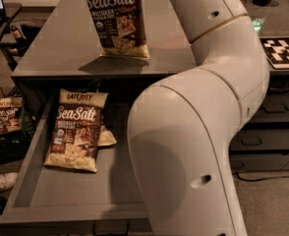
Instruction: Pick brown chip bag from top drawer and place on counter
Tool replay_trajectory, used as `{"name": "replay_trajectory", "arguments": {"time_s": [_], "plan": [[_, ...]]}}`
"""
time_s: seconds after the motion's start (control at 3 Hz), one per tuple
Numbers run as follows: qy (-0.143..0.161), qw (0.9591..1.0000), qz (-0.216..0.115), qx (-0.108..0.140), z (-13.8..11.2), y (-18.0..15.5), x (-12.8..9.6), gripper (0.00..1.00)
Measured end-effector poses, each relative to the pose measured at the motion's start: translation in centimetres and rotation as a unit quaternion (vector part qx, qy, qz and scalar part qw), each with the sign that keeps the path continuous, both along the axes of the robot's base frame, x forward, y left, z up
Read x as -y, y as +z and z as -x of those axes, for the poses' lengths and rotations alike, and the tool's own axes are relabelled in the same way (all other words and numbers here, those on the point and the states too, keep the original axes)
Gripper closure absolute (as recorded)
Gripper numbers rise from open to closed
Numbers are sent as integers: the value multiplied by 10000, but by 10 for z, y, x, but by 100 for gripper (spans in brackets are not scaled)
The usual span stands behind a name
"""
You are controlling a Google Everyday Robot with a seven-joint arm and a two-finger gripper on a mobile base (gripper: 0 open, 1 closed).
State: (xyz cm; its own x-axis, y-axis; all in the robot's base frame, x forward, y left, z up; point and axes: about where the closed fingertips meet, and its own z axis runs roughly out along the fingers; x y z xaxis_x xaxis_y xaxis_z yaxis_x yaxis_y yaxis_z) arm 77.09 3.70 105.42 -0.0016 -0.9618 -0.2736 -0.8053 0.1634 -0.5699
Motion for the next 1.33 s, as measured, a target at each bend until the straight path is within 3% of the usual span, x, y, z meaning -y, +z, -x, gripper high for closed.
{"name": "replay_trajectory", "arguments": {"time_s": [1.0, 1.33], "plan": [[0, 10000, 0, 0, 0, 0, 0, 13], [0, 10000, 0, 0, 0, 0, 0, 0]]}}
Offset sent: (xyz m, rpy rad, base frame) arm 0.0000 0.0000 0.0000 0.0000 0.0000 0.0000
